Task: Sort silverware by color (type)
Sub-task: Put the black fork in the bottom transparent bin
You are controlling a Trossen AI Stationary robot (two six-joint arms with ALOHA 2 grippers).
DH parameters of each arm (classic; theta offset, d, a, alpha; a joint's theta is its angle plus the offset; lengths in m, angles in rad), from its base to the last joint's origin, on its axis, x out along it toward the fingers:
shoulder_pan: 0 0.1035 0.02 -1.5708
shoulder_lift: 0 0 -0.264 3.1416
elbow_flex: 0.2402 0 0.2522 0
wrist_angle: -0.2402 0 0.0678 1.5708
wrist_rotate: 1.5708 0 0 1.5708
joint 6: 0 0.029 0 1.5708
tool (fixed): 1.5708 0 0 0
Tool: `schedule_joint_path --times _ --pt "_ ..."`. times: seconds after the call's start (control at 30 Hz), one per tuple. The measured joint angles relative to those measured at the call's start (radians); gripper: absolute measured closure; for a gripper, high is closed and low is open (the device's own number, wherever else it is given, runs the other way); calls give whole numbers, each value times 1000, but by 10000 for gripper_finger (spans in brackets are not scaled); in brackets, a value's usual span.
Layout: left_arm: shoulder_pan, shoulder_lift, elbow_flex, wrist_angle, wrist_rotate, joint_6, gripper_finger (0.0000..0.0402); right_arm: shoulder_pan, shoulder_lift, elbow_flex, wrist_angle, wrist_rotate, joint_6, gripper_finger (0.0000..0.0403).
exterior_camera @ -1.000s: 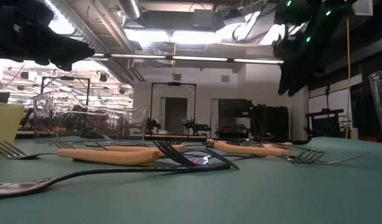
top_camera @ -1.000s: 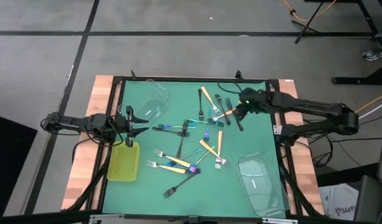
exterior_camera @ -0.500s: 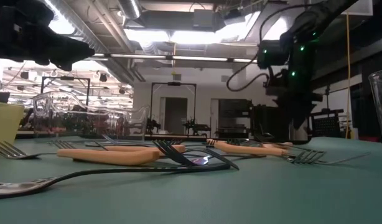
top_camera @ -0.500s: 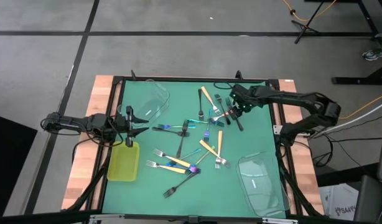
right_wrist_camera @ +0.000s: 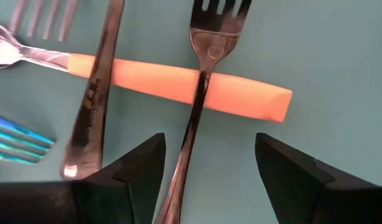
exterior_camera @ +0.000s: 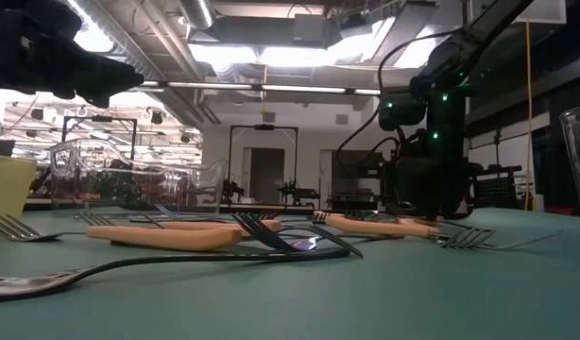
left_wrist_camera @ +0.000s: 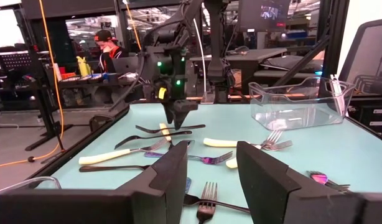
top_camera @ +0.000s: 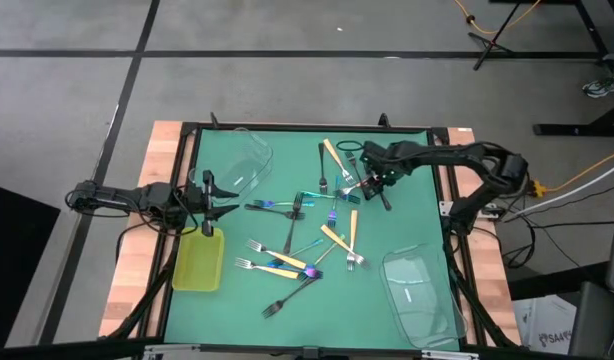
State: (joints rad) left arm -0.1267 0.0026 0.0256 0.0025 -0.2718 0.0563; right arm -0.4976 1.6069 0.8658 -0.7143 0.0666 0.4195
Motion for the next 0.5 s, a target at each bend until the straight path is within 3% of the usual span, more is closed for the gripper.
schedule_joint_path --times 0.23,0.5 --pt "0 0 0 0 0 0 269 0 37 1 15 -4 -5 175" --pt "0 0 0 0 0 0 269 1 39 1 32 -31 -8 246"
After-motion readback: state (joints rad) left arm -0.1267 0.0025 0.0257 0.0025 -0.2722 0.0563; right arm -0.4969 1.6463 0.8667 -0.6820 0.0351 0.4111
